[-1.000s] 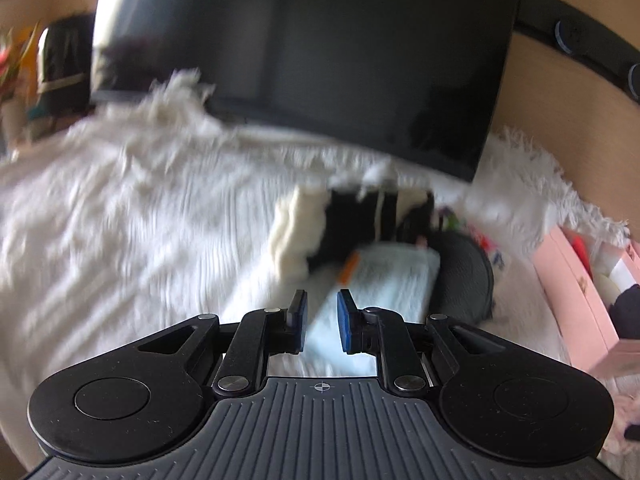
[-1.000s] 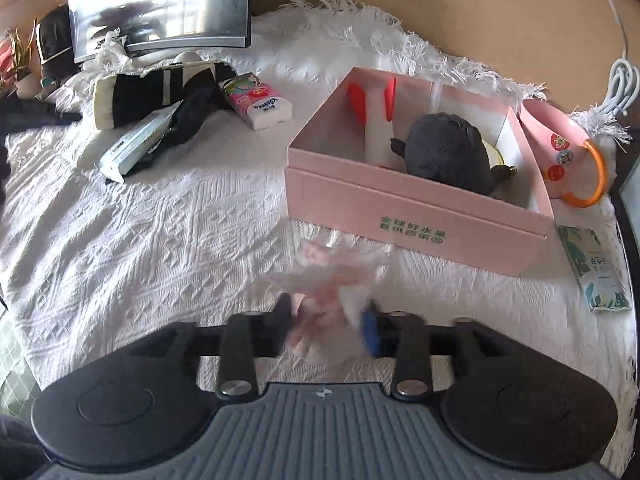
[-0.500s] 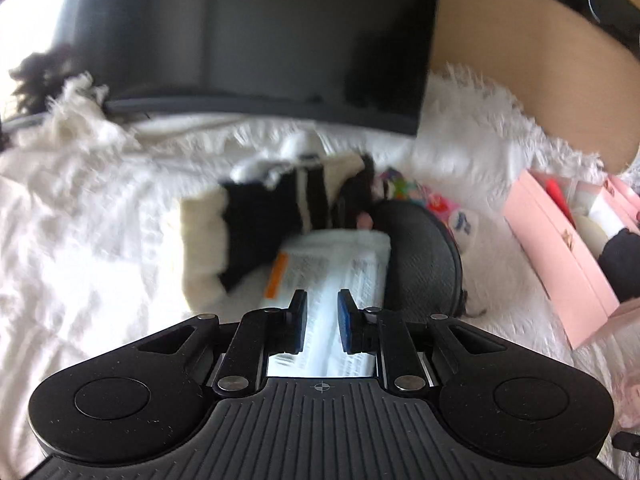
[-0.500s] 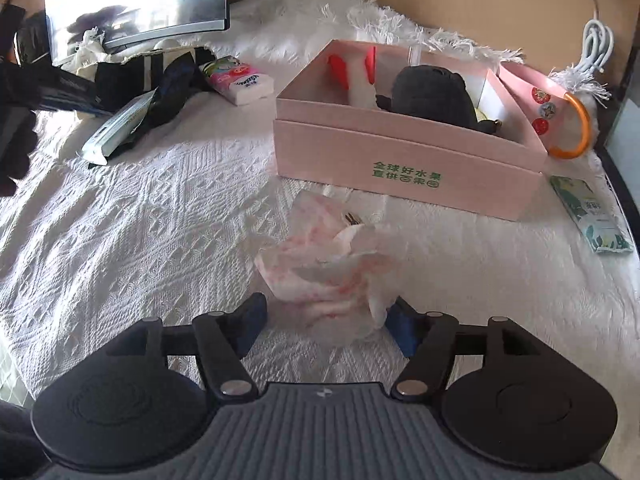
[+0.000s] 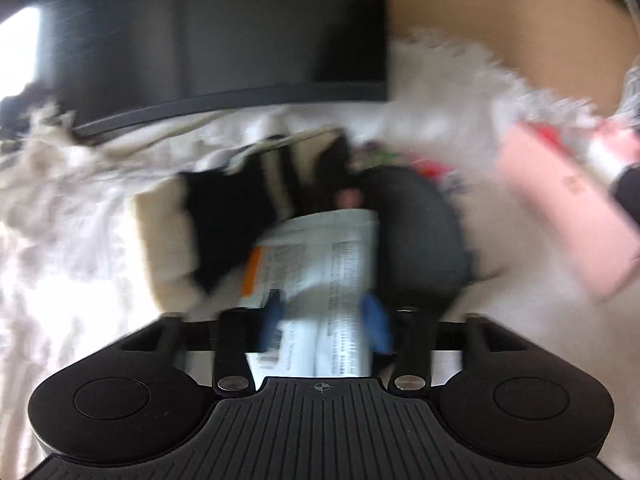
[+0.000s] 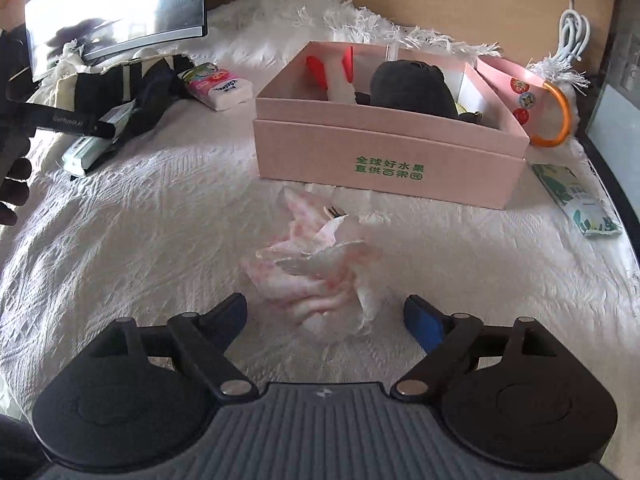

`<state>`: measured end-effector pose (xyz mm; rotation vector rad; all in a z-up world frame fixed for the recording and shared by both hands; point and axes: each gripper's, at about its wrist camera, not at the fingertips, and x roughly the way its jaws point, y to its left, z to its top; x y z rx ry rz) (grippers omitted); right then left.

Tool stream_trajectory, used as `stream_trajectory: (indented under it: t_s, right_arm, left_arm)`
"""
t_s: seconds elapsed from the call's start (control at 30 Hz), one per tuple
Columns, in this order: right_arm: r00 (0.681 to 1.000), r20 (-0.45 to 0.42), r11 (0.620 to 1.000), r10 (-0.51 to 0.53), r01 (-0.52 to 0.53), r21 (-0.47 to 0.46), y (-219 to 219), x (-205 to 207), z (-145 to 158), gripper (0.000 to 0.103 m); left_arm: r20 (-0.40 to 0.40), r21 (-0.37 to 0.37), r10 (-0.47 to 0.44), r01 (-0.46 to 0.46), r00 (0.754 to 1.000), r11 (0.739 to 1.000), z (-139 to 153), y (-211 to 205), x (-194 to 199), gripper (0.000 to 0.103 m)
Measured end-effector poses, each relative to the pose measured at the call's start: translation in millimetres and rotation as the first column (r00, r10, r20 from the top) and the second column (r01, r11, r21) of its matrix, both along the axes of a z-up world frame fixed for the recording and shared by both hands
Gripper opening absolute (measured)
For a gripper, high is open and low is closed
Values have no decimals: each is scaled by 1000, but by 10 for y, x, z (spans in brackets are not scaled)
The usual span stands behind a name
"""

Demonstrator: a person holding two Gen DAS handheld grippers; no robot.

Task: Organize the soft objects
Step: 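Lower the tissue onto the blanket and open the right tool while the left tool grasps the wipes packet, then grasp the tissue again with the right tool while the left tool lifts the wipes packet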

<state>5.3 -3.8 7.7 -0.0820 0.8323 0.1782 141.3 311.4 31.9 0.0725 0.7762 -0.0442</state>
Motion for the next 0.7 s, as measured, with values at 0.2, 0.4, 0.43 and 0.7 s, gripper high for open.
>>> stream_trajectory:
  t_s: [0.2, 0.4, 0.43, 0.7]
  right_arm:
    - [1000, -1, 1000, -23, 23, 7, -33, 17, -31, 97]
    - [999, 3, 999, -50, 50, 21, -47, 14, -62, 103]
    - [999, -1, 998, -53, 53, 22, -48, 16, -60, 103]
    - [998, -27, 999, 48, -48, 4, -77, 46, -43, 103]
  left_arm:
    - [-63, -17, 19, -20, 998, 1000, -92, 151, 213, 90]
    - [-81, -127, 39, -50, 996, 991, -189, 286, 392, 95]
    - [-77, -124, 40, -49, 996, 991, -196, 269, 393, 93]
    - [-84, -161, 21, -34, 996, 986, -125, 227, 245, 82]
